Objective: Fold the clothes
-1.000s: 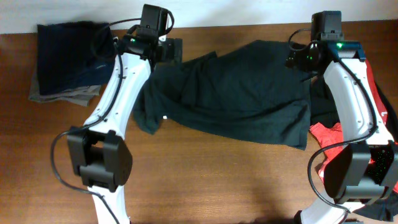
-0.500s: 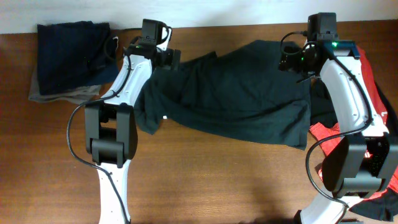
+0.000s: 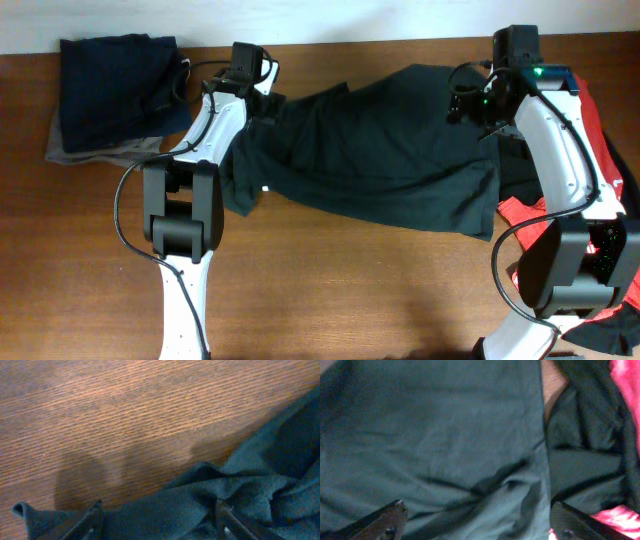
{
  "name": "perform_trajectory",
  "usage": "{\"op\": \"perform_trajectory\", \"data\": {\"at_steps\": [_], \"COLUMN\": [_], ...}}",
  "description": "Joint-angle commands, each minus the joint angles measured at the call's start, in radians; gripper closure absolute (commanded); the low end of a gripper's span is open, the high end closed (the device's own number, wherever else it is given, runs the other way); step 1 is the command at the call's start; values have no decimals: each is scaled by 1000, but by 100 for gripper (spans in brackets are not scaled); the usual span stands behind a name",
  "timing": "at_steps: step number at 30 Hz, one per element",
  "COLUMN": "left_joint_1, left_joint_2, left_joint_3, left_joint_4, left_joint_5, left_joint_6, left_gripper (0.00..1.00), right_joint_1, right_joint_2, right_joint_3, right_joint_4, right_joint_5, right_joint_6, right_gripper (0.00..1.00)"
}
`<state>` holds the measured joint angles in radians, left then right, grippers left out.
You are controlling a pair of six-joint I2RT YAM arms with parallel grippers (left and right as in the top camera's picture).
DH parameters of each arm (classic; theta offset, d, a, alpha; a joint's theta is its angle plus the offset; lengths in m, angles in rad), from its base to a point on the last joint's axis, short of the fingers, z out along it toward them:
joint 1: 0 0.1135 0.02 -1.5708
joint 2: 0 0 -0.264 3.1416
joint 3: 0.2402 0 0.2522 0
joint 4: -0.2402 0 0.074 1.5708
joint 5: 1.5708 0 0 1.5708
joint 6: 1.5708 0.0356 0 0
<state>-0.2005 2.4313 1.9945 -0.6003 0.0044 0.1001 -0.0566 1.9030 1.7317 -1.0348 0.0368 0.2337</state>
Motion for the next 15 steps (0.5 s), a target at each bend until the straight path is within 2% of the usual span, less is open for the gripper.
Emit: {"op": "perform_trajectory", "data": {"at_steps": [1, 4, 8, 11, 15], "left_joint_1": [5, 13, 27, 39, 60], "left_joint_2": [11, 14, 18, 19, 19], "left_joint_3": [9, 9, 9, 9, 9], "left_joint_4": [4, 14, 16, 13, 6], "left_joint_5": [14, -11, -40, -74, -84], "left_joint_6": [11, 10, 10, 5, 6], "left_gripper": [48, 64, 70, 76, 80], "right_joint_1": [-2, -2, -2, -2, -3], "right_joint_2": [15, 19, 19, 19, 19], "right_joint_3": [-12, -67, -185, -265, -353], "right_joint_4": [-53, -53, 32, 97, 193], "right_joint_5": [-92, -146, -146, -150, -150], "right_joint_6": [-11, -40, -39, -39, -39], "right_gripper": [25, 40, 55, 61, 63]}}
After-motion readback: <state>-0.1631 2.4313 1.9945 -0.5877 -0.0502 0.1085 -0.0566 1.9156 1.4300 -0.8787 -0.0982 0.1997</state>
